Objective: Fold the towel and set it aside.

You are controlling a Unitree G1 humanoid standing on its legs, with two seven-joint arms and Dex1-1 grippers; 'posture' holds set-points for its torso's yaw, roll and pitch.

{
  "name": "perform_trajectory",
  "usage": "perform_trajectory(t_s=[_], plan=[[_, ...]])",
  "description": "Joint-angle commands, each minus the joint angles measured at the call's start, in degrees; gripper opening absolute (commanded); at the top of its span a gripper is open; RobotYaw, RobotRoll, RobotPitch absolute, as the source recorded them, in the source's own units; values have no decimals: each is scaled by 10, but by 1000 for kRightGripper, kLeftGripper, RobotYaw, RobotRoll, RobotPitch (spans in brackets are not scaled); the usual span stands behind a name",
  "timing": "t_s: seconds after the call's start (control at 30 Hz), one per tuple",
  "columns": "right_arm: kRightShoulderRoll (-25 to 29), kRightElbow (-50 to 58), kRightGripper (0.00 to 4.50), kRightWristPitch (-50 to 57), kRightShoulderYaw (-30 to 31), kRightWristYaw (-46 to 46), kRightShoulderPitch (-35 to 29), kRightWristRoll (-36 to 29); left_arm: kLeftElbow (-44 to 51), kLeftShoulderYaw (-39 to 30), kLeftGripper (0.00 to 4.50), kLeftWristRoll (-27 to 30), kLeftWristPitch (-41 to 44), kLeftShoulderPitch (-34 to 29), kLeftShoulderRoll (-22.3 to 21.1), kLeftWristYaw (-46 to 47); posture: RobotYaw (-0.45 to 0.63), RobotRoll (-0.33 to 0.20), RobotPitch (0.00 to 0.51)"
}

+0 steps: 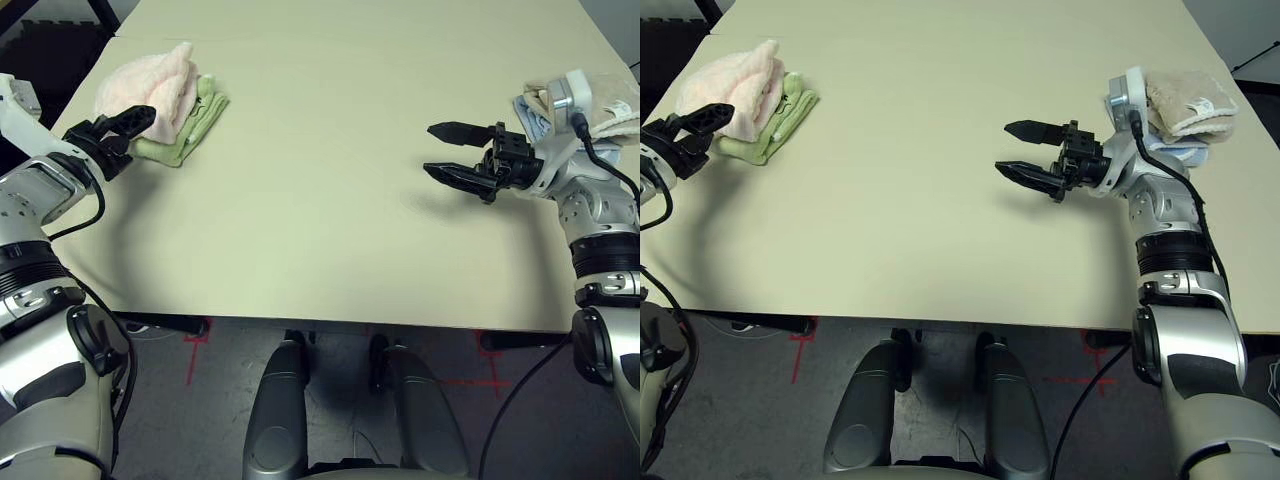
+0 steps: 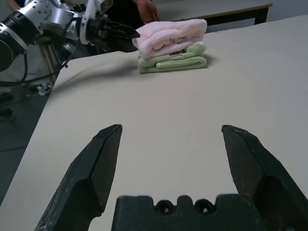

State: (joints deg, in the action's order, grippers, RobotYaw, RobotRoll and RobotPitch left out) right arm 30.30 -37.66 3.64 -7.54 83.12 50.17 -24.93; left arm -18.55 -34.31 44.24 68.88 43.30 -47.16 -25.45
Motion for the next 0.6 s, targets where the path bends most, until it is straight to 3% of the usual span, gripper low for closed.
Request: perform_trajectory(t_s=[0.03, 0.07, 0.13, 0.2, 0.27, 0.37, 0.6], plan=[[2, -1, 4500, -14, -2, -9, -10, 7, 129, 9, 4443, 88, 93, -51, -34, -81, 64, 0, 241], [1, -3, 4500, -15, -5, -20, -10, 9, 172, 16, 4443, 102, 86, -76, -43, -113, 65, 0, 241], [-5, -9, 4500, -20, -10, -54, -13, 15, 243, 50, 4443, 70, -7, -127, -51, -164, 67, 0, 241], [-12, -17, 4500, -31, -7, -102, -14, 34, 240, 78, 4443, -1, -110, -126, -23, -129, 63, 0, 242], [-25, -33, 4500, -45, -9, -193, -6, 62, 199, 111, 4443, -98, -239, -101, 26, -48, 53, 0, 246], [-50, -63, 4500, -74, -22, -319, 10, 87, 128, 146, 4443, -186, -365, -63, 92, 28, 48, 0, 245], [-94, -161, 4500, -192, -58, -540, 39, 121, -115, 174, 4443, -298, -624, 37, 221, 151, -18, 0, 236]])
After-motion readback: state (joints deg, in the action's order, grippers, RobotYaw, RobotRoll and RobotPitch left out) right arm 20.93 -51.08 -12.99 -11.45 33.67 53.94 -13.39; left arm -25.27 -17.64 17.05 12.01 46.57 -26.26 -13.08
